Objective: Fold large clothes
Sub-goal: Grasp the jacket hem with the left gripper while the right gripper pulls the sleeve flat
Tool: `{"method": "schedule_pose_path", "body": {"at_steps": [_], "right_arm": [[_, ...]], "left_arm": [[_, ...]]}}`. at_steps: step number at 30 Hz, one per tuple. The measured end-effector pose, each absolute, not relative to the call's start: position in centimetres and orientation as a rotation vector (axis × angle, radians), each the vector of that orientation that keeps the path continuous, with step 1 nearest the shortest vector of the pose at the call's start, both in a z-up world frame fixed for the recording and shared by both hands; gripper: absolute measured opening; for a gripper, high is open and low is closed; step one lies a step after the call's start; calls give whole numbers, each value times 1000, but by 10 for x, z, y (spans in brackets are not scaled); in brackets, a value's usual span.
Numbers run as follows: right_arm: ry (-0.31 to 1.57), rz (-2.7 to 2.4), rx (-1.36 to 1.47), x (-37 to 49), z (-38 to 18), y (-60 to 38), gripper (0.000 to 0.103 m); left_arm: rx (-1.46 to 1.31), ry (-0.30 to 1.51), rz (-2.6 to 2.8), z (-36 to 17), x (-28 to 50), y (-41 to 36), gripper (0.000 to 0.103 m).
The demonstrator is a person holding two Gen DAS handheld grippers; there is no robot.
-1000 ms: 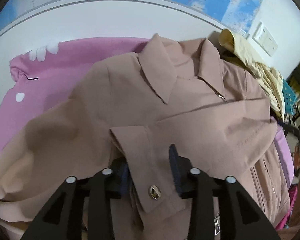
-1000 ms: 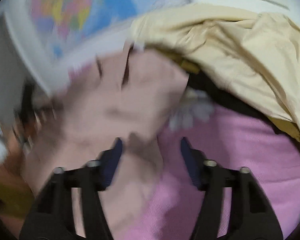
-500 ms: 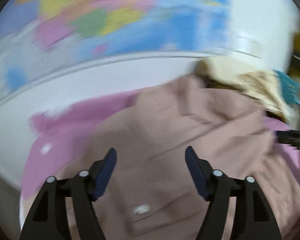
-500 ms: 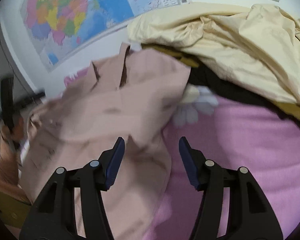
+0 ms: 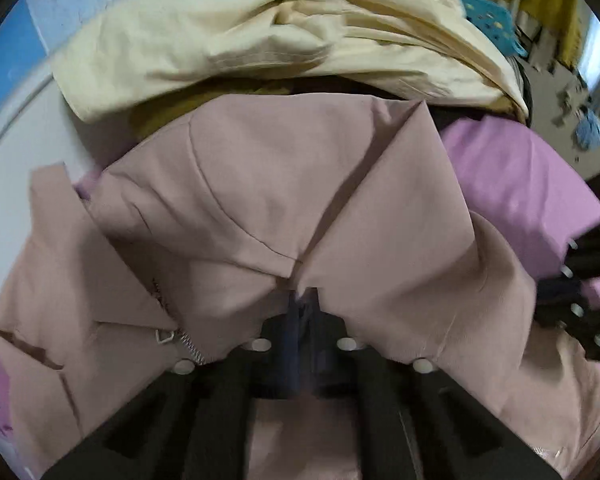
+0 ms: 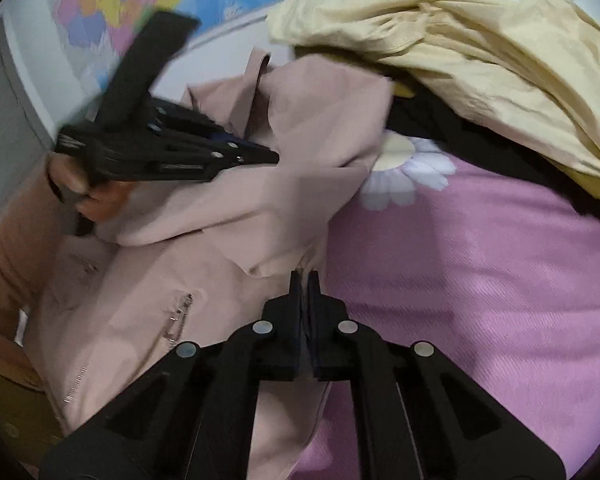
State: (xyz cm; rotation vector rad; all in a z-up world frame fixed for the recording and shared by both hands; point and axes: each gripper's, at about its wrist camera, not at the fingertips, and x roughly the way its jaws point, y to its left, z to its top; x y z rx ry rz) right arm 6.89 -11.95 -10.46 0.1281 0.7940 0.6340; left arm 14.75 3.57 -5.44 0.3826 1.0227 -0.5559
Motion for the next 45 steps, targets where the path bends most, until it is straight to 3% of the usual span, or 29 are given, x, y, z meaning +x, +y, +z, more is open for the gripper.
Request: {"method": "schedule_pose_path", "body": {"at_steps": [4,9,12,13,14,16,17,18,19,20,28,34,38,39,41,43,45], "right_arm": [[749,645,230,49,-94,-140,3],[864,630,239,52,-119,-133,3],[814,615,210,52,-100,-134,19],[775,615,220,53,-88,-137,31],[752,614,229,56,-80,-139,38],[713,611,225,65,-65,-134,39],[695,622,209,72,-59,-126,40],[690,625,198,77,-56,-123,43],[683,636,177,85,-52,-112,52],[677,652,155,89,-50,-103,53],[802,628,65,136,-77,-63,52],[747,626,75,123,-59,-63,53],[708,644,13,111,-43,-37,55],[706,656,2,110,-41,-29,55],[704,669,-18,107,-39,-16,55],[717,694,-26,108,-40,-3,56],[731,717,-34,108,-42,7,56]], "left_arm": [[251,926,-498,-24,156,57,1],[248,850,-403,-5,160,72,1],[269,883,-430,-16,149,74,4],[280,883,-445,-22,142,76,11],[280,879,-453,-24,135,80,25],[274,864,-437,-25,123,89,37],[263,859,-428,-25,117,96,39],[242,857,-425,-25,109,108,40],[233,854,-407,-23,106,114,49],[225,848,-382,-22,101,124,56],[186,889,-175,-25,52,230,76],[93,978,-93,-49,26,298,82],[67,1003,-152,-63,19,306,79],[67,999,-162,-64,17,307,74],[98,985,-176,-65,17,299,47],[111,960,-176,-61,19,294,29],[122,944,-174,-56,23,289,25]]}}
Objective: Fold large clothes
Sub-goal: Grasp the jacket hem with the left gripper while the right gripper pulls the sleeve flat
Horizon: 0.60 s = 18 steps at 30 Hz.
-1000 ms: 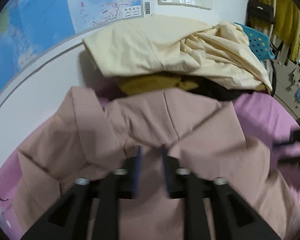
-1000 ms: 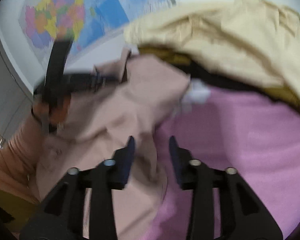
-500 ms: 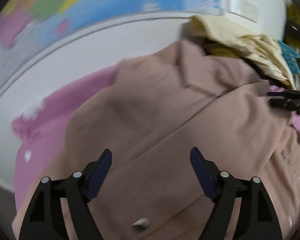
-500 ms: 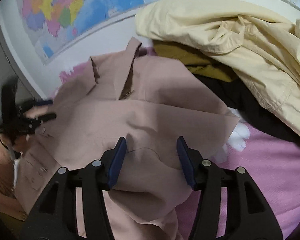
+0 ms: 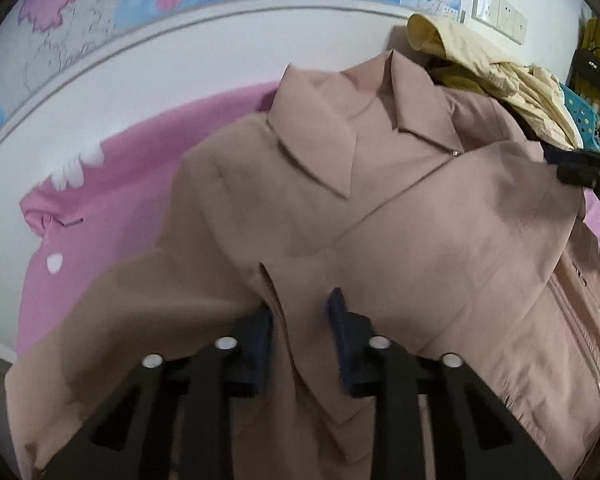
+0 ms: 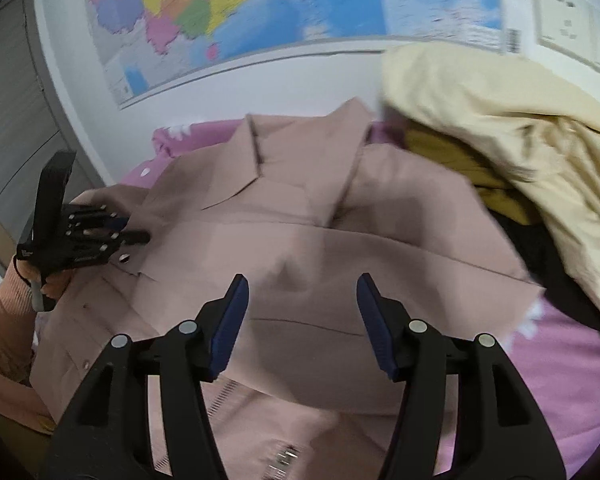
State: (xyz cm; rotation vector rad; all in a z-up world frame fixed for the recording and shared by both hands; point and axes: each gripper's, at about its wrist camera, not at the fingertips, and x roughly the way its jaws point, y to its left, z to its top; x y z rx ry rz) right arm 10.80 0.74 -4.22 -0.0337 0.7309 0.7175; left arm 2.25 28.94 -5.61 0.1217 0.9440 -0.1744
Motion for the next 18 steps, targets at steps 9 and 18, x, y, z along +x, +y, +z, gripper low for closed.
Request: {"method": "schedule_pose_path", "body": {"at_steps": [9,18], "right_arm": [[774,754,-67,103,-53,41,56],[826,751,-21,102,-67,43,56]], "left_arm": [[144,919,-180,-52,18,289,35],[128,878,-192,-48,7,293,39]]}}
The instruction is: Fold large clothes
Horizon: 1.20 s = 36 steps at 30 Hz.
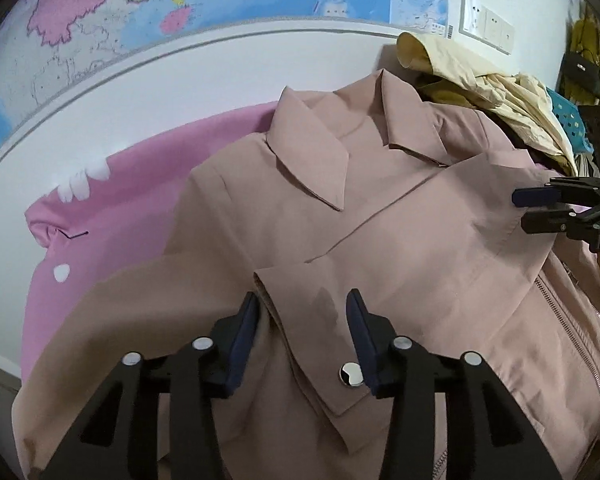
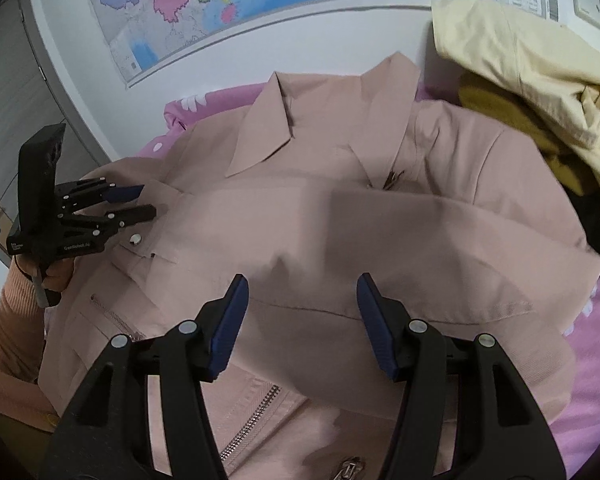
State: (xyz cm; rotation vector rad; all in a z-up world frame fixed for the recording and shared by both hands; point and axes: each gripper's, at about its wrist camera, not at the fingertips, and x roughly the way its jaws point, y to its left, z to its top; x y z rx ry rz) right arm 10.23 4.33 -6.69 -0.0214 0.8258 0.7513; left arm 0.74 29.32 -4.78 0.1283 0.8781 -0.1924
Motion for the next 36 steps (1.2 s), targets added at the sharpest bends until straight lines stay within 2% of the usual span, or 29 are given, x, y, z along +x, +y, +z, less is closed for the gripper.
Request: {"method": "schedule_pose_path", "body": {"at_steps": [2,3,13,15,17,19,20,23,29,33,34,36], "right_arm": [[828,754,-19,101,-68,44,57],[828,752,-18,100,-68,44,57],[844,766,-12,98,-75,45,60],[846,770,-9,98,-77,45,61],[848,773,-7,98,-78,46,61],[849,775,-8,99,-79,46,61],[850,777,-7,98,-79,46,61],[851,783,-4,98,-80,45,62],[821,763,5,101,-75,40,62],[815,738,-10,115,-74,42,62],[819,722,-26,119,-76,44,62],[844,696,-39,129,-82,47,61]], "left_arm": [[146,873,-188,-49,6,291,25],[155,872,-187,-49,5,290,25],[178,839,-176,-44,2,286,31],[201,831,-186,-44,1,282,25],[221,850,-174,-48,3,280,12],[213,868,-178,-50,7,283,9],[211,871,-174,-51,9,284,4],[200,861,-137,-45,14,289,2],[133,719,-95,0,13,303,2],[134,783,-62,-17,41,308,3],[124,807,-59,-26,46,310,5],[137,871,-49,-43,57,311,18]]}}
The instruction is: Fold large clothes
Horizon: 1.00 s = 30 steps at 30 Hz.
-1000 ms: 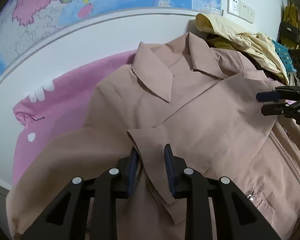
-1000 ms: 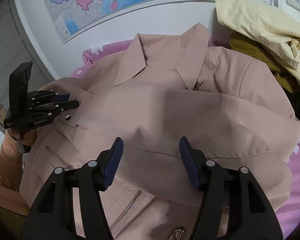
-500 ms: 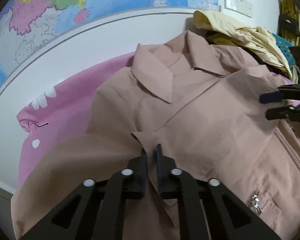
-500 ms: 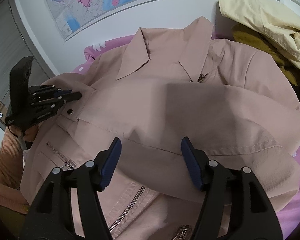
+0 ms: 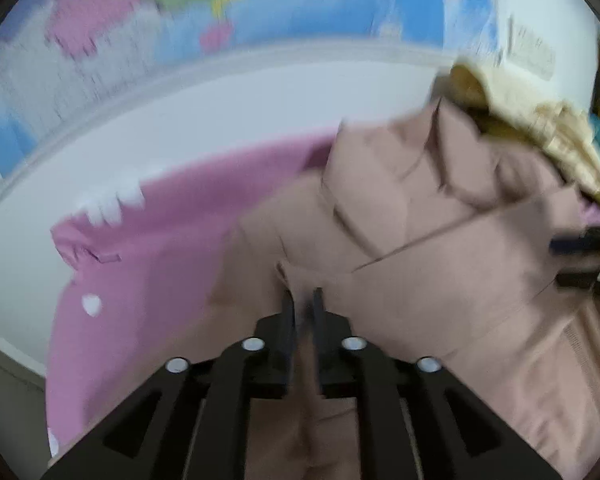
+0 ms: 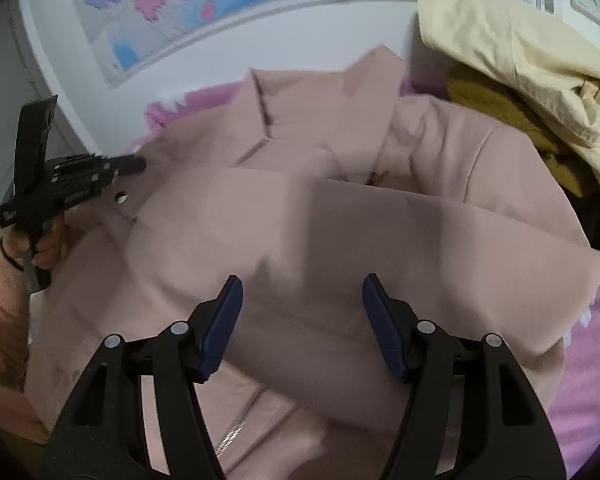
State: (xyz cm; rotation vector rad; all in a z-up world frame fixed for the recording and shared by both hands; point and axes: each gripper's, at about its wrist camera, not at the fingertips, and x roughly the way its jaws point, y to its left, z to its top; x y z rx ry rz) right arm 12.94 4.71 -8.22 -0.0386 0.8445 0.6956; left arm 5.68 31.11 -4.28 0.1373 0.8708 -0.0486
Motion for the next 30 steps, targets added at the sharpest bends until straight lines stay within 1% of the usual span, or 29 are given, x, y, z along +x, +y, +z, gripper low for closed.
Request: {"method": "schedule_pose_path", "body": {"at_steps": [1,2,4,7,9,10,11,14,19,20,21,23,24,25,27,30], "right_arm": [[851,685,-43,133,-84,48,61],[855,661,-56,137,-87,49,61],[859,629,-70,141,-89,49,61],[858,611,-81,141,-93,47,64],[861,616,-80,139,-92,47,65],[863,624,-75,138,-91,47,67],[864,632,-69,138,-91,48,68],[855,700,-43,126,-80,53,68],[821,920,-49,93,-58,85,69],[820,965,-54,88,-55,95,69],[819,1022,-67,80,-52,109,69],[815,1105,-114,65,-48,137,69],[805,1150,-161,53,-46,158,69],[801,1180,-187,45,-45,171,69],[797,1269,-233,26,-44,202,69],[762,1387,-318,-8,-45,252,74]], "left_arm": [[155,891,-7,-49,59,314,29],[160,891,3,-50,58,316,44],[125,868,15,-41,47,327,71],[105,779,74,-13,11,355,72],[89,757,122,-1,-17,380,72],[82,757,142,2,-28,387,75],[78,761,166,4,-41,397,76],[90,811,198,-6,-74,419,76],[63,947,184,-49,-105,434,76],[50,963,195,-56,-106,437,71],[13,984,198,-64,-107,443,64],[-90,973,141,-65,-108,452,21],[-120,960,124,-63,-110,455,12],[-134,945,123,-57,-111,456,8],[-171,913,113,-44,-113,460,7],[-211,893,85,-27,-115,461,6]]}}
